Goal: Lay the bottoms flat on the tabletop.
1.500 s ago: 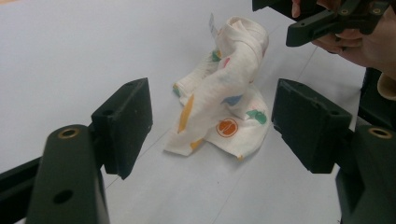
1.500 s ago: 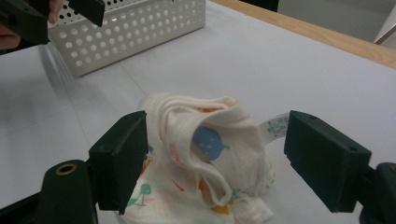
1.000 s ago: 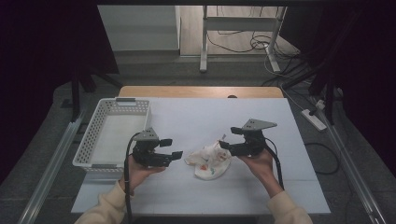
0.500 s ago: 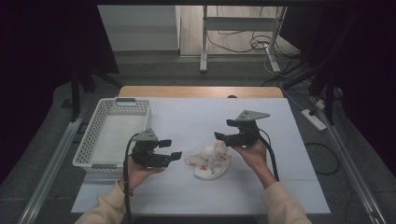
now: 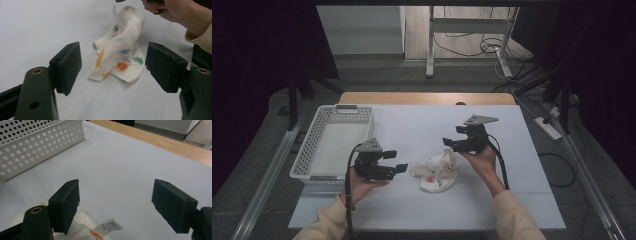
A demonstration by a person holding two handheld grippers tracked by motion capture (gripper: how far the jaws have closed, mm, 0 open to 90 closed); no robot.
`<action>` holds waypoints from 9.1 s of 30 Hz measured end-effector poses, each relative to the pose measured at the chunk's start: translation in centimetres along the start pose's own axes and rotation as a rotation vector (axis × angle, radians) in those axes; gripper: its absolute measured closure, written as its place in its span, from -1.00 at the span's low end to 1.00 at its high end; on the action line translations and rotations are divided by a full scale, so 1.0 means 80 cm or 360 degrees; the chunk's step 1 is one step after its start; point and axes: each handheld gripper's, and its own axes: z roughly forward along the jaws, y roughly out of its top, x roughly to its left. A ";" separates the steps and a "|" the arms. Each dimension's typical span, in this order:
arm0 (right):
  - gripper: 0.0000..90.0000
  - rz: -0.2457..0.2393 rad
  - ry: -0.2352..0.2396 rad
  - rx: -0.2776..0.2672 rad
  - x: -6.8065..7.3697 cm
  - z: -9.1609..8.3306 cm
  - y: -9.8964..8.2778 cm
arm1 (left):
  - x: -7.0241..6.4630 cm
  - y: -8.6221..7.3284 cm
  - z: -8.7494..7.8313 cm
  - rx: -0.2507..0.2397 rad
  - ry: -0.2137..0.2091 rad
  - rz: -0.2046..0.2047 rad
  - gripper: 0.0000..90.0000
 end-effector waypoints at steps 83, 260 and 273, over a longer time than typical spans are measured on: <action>0.80 -0.0496 0.0394 0.0255 0.129 -0.052 -0.097 | -0.004 -0.007 0.018 0.0076 -0.0003 0.0037 -0.36; 0.94 -0.0084 0.0062 0.0230 0.046 -0.055 -0.095 | -0.007 -0.027 0.054 0.0236 -0.0106 0.0146 0.02; 0.94 -0.0052 0.0080 0.0227 0.044 -0.054 -0.096 | -0.040 -0.032 0.074 0.0304 -0.0117 0.0426 -0.20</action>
